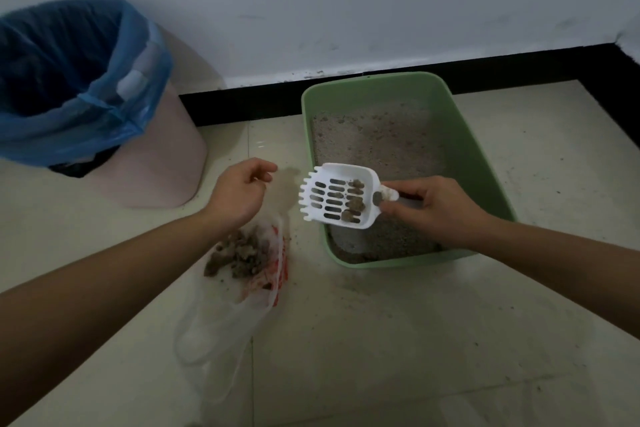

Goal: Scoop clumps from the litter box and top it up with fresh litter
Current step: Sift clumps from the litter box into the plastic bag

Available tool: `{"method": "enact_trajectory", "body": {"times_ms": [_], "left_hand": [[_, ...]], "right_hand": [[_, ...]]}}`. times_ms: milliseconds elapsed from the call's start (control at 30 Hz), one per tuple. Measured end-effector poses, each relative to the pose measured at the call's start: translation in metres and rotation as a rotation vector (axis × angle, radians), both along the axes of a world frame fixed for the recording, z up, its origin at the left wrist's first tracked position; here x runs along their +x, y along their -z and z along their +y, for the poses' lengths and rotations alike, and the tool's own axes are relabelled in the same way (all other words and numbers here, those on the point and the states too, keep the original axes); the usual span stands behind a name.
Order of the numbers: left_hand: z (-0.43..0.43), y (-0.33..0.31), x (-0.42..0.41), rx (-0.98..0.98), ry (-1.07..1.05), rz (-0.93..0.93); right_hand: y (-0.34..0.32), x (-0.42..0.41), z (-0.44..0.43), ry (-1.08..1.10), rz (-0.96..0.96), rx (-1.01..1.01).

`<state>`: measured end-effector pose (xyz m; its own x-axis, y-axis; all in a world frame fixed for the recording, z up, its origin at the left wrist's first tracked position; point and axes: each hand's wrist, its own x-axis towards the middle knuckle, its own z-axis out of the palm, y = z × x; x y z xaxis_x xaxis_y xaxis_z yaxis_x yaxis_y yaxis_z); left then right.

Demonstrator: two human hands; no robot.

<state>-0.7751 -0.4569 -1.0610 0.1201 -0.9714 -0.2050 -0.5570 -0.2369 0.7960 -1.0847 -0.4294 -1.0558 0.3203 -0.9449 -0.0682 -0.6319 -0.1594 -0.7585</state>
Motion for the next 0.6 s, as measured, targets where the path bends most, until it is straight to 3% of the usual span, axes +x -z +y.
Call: {"method": "enact_trajectory", "body": {"times_ms": [133, 233, 333, 433, 600], "left_hand": [[0.004, 0.005, 0.046, -0.097, -0.026, -0.361], [0.010, 0.008, 0.062, 0.118, -0.009, -0.558], [0.014, 0.017, 0.077, 0.301, 0.030, -0.478], [0.016, 0.026, 0.088, 0.282, -0.001, -0.388], [0.014, 0.029, 0.092, 0.252, -0.076, -0.321]], "right_hand": [[-0.017, 0.051, -0.001, -0.124, 0.161, -0.048], [-0.028, 0.098, -0.004, -0.317, 0.487, -0.113], [-0.032, 0.144, 0.000, -0.506, 0.744, -0.279], [-0.036, 0.167, 0.007, -0.680, 0.886, -0.533], [-0.036, 0.173, 0.008, -0.760, 0.977, -0.702]]}}
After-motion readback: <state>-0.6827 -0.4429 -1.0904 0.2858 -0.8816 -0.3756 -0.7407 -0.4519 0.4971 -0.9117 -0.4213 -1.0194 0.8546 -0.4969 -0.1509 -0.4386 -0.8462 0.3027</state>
